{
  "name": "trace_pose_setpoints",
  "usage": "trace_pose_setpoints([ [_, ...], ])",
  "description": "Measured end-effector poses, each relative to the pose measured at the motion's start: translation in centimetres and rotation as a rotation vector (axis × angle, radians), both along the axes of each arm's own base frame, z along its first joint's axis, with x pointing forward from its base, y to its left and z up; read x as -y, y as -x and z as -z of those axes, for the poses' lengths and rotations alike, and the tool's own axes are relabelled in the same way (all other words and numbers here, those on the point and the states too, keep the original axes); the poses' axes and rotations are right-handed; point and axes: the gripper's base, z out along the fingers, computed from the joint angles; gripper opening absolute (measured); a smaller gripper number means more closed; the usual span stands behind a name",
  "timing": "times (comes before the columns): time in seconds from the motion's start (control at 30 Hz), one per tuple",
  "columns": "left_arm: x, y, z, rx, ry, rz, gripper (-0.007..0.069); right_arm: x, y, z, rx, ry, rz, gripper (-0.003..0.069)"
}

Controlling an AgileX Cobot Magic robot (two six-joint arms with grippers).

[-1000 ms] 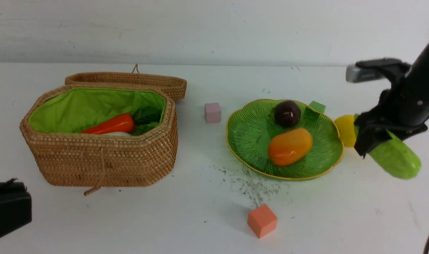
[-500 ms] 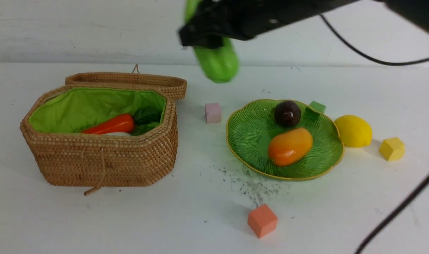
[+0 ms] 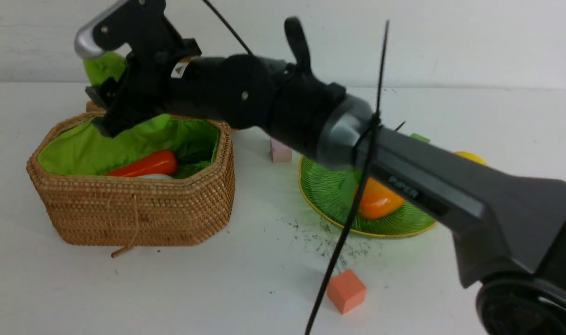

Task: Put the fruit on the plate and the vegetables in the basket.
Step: Take a chayote with your right arm and place it on the basket on the left, then use the right arm to grab a lemon and put it into the right plate

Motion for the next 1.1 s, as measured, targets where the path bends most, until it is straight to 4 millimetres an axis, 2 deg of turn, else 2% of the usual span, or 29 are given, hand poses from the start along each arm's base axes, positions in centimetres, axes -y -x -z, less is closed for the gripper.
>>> trace_pose_setpoints([
  [0.07,0.1,0.0,0.0,-0.004,-0.006,0.013,0.004,-0.3,-0.6,1.6,-0.007,0.007,0.014,0.0466],
  [0.23,0.2,0.1,0.1,-0.005,-0.016,0.026,0.004,-0.6,-0.7,2.9,-0.037,0.037,0.003,0.0653],
  [0.4,0.2,0.1,0.1,-0.003,-0.016,0.03,0.004,-0.3,-0.3,2.2,-0.054,0.063,-0.027,0.0671],
  [0.5,0.2,0.1,0.0,0.0,-0.018,0.034,0.004,1.0,1.1,-0.1,-0.12,0.149,-0.105,0.06],
  [0.53,0.3,0.1,0.0,0.0,-0.018,0.044,0.004,2.0,1.9,-1.8,-0.152,0.175,-0.124,0.0558],
  [0.57,0.4,0.1,0.0,0.001,-0.018,0.049,0.004,2.5,2.3,-2.6,-0.175,0.187,-0.131,0.0533],
  [0.7,1.2,0.4,0.0,0.007,-0.015,0.151,0.004,7.4,4.8,-7.6,-0.309,0.326,-0.094,0.0328],
  [0.73,1.3,0.4,0.0,0.01,-0.014,0.158,0.004,7.6,4.8,-7.9,-0.31,0.317,-0.088,0.0316],
  [0.8,1.9,0.8,0.0,0.004,-0.005,0.243,0.004,11.2,5.9,-10.1,-0.371,0.431,0.004,0.016],
  [0.9,2.8,1.3,0.0,0.001,0.004,0.353,0.004,14.9,6.0,-11.7,-0.391,0.502,0.141,0.0009],
  [0.97,3.2,1.6,-0.1,0.006,0.008,0.417,0.004,17.1,5.7,-12.4,-0.396,0.506,0.232,-0.0015],
  [1.1,3.8,2.1,-0.2,0.014,0.023,0.502,0.004,22.1,4.9,-12.7,-0.457,0.484,0.397,-0.0016],
])
